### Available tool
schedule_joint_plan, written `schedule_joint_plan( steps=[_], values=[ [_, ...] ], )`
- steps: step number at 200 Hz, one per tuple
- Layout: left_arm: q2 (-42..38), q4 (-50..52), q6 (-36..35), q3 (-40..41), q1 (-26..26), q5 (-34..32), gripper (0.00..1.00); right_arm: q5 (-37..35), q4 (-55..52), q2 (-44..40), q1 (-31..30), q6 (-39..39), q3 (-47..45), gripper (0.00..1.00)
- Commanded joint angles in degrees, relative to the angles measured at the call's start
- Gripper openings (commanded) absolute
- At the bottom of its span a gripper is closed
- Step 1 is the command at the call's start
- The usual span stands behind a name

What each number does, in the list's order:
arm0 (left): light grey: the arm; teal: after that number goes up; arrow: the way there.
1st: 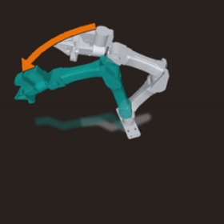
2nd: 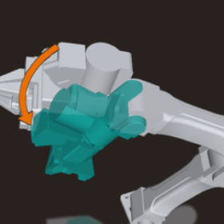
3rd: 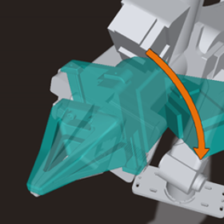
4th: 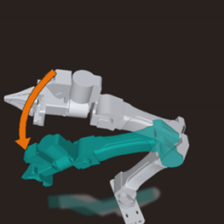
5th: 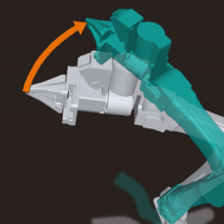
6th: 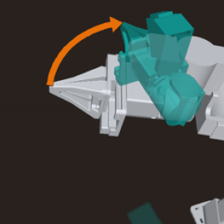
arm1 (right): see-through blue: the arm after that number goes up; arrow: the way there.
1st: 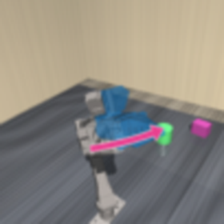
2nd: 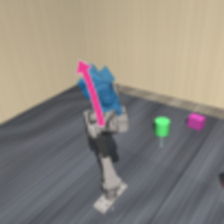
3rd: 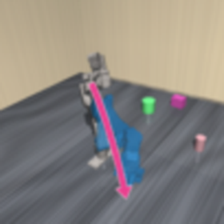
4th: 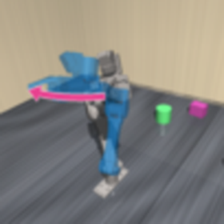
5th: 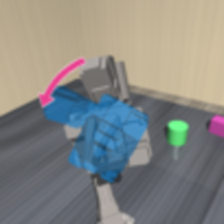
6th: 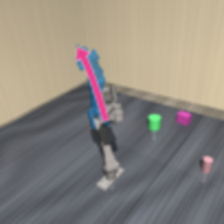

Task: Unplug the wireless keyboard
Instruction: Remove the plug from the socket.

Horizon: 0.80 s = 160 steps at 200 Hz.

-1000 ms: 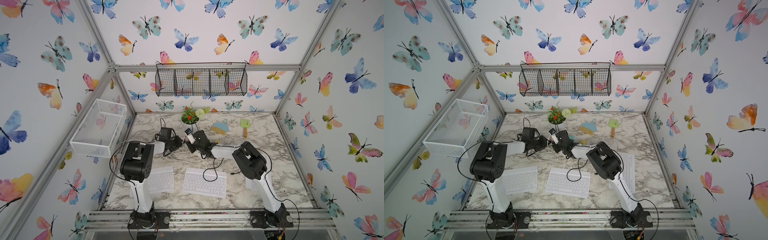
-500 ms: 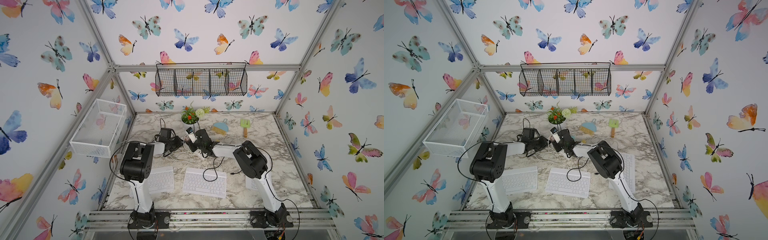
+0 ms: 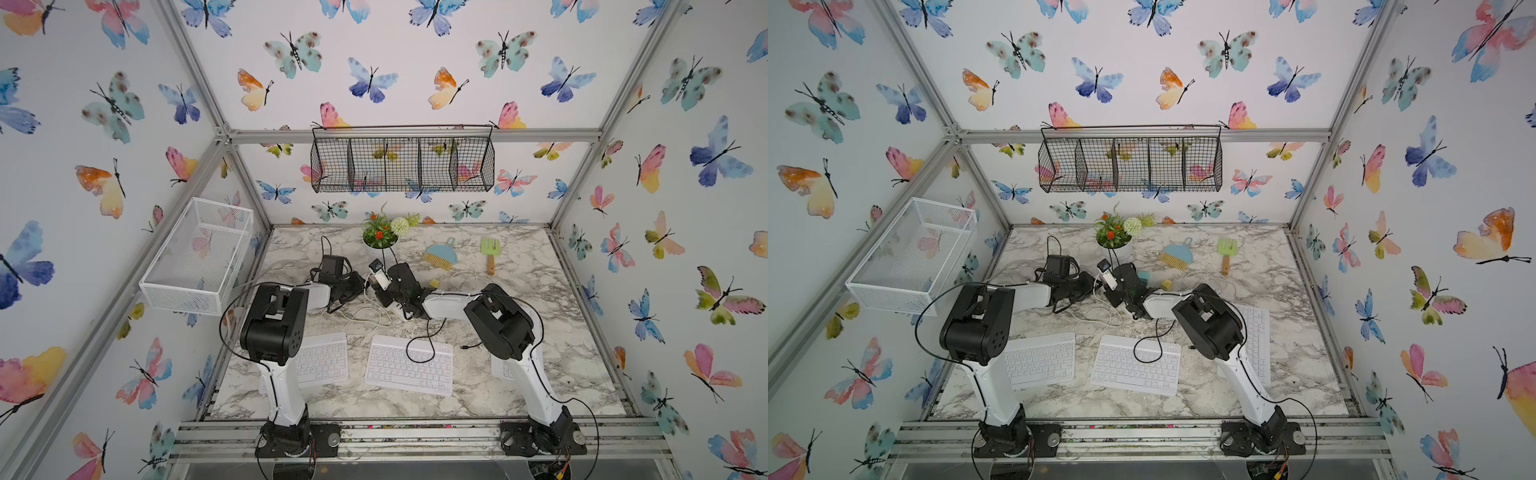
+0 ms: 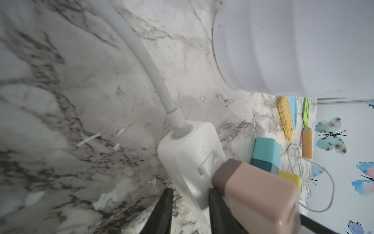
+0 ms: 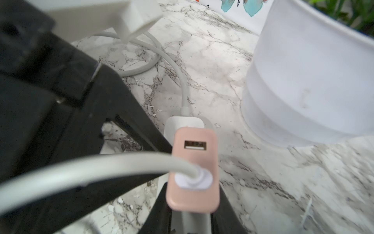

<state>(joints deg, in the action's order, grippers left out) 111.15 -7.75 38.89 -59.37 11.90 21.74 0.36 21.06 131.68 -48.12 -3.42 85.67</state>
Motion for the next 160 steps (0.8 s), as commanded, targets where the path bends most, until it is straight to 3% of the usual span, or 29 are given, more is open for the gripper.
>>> schedule_joint_plan(
  steps=[1,79,123,160],
  values=[
    [6.7,10.6,-2.8,2.7,3.0,-5.3,0.32,16.3,1.1,-3.7,-3.3,2.5,2.2,0.20],
    [6.6,10.9,-3.0,2.8,3.2,-5.5,0.32,19.5,2.2,-5.4,-2.1,4.1,1.1,0.20],
    [6.7,11.8,-3.3,2.5,3.7,-6.3,0.32,5.5,1.4,-6.6,-5.8,-7.0,0.8,0.19],
    [6.5,12.0,-3.4,2.3,3.8,-6.4,0.31,1.7,0.5,-5.9,-7.8,-12.2,1.4,0.19]
  ],
)
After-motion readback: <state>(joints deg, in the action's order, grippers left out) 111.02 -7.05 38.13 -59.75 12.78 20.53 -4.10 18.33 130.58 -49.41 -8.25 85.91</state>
